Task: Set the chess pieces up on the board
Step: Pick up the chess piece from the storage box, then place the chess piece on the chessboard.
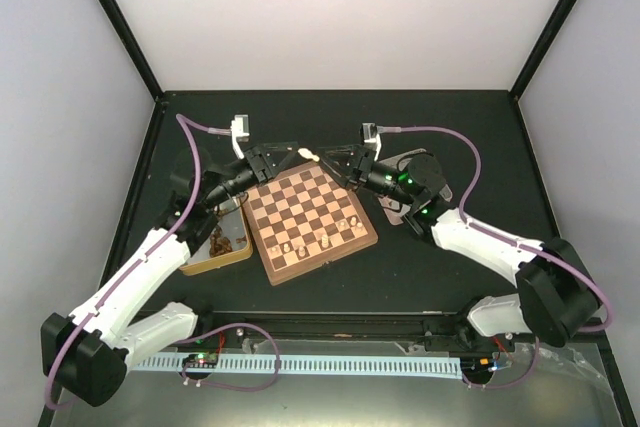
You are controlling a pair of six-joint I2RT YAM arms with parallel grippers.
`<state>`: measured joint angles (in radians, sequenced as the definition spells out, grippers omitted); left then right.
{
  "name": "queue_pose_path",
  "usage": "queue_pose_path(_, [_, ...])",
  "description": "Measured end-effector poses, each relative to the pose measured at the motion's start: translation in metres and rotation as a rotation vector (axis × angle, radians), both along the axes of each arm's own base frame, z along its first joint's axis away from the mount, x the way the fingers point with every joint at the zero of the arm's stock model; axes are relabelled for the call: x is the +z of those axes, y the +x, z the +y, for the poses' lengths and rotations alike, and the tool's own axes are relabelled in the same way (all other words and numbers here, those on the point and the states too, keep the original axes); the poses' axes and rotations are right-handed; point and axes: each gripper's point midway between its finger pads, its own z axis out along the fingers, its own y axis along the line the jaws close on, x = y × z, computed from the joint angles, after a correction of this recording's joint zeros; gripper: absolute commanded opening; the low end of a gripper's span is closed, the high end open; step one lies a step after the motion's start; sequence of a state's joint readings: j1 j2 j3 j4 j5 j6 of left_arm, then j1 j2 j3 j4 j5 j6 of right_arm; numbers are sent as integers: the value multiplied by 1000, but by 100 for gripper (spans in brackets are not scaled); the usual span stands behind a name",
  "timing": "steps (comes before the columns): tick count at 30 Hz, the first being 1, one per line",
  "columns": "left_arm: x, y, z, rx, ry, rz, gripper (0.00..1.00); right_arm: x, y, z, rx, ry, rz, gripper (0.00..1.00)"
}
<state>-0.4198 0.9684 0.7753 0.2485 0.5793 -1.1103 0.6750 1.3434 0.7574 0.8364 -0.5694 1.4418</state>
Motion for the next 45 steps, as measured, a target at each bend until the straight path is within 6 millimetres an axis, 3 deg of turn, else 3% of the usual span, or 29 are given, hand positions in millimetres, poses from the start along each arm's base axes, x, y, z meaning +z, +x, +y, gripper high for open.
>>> queue_pose_path(13, [1, 1, 1, 6, -34, 13, 2, -8, -1, 9, 45, 23, 79, 31])
queue_pose_path(24, [-5, 2, 1, 7, -47, 39, 1, -8, 1, 9, 30, 21, 78, 6])
queue_pose_path(28, [-9, 3, 2, 17, -26, 31, 1, -14, 5, 10, 12, -19, 80, 3])
queue_pose_path(33, [-30, 6, 13, 95, 110, 12, 1, -31, 10, 10, -33, -185, 42, 3])
queue_pose_path(39, [-43, 5, 48, 264, 336, -66, 2, -53, 25, 4, -97, -541, -106, 3])
queue_pose_path(41, [-45, 3, 59, 311, 405, -96, 2, -68, 33, -1, -113, -690, -147, 2])
queue_pose_path(45, [-48, -1, 77, 378, 517, -140, 1, -121, 43, -15, -92, -1032, -172, 3])
